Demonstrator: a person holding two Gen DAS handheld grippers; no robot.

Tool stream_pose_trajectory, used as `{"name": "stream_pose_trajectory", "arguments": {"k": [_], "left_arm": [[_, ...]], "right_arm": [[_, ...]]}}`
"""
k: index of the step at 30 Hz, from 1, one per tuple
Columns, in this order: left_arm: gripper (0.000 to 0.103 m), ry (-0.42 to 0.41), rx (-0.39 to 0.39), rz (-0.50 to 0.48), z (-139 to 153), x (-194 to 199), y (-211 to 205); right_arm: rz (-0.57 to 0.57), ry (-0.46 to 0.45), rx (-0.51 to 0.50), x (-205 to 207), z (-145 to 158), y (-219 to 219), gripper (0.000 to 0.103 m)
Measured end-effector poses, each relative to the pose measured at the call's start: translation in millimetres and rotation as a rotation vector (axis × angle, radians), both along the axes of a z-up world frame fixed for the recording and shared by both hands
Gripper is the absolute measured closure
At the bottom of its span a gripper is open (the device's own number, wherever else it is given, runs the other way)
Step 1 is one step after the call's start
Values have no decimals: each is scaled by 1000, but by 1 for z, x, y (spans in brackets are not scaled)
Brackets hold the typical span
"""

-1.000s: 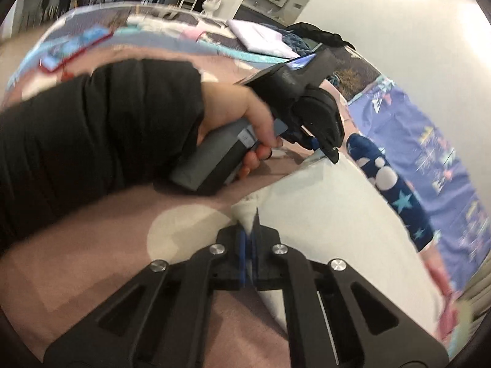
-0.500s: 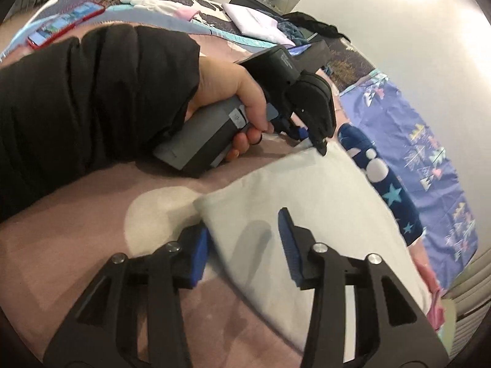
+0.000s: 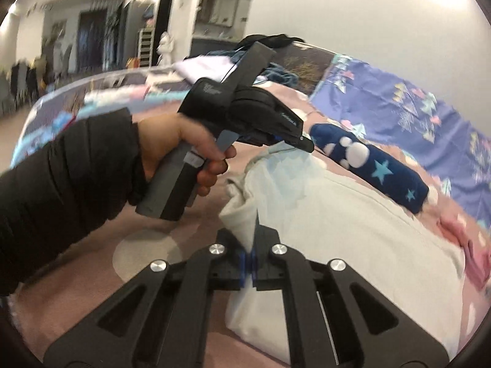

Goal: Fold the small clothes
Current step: 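Lift the folded T-shirt with the right tool and carry it aside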

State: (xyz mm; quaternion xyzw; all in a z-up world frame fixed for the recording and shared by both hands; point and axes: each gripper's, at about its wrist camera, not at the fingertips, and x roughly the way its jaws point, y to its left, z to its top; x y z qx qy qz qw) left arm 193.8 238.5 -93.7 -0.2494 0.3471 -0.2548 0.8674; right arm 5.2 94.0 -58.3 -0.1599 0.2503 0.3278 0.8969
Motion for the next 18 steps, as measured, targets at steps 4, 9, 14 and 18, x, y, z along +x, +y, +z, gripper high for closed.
{"name": "stream_pose_trajectory", "arguments": {"k": [4,9,14,18], "left_arm": [[96,10,54,-25,14,10,-37],[96,31,87,-69,26,22,-84],[96,11,127,-130,42,29,-143],[96,-3,150,-171,47,36,-193]], "right_arm": [[3,89,119,4,14,-38,101],[-68,140,189,10,21,-90,101],[-171,186,274,10,16,-154,101],[-253,222,354,11,10,-204,101]]}}
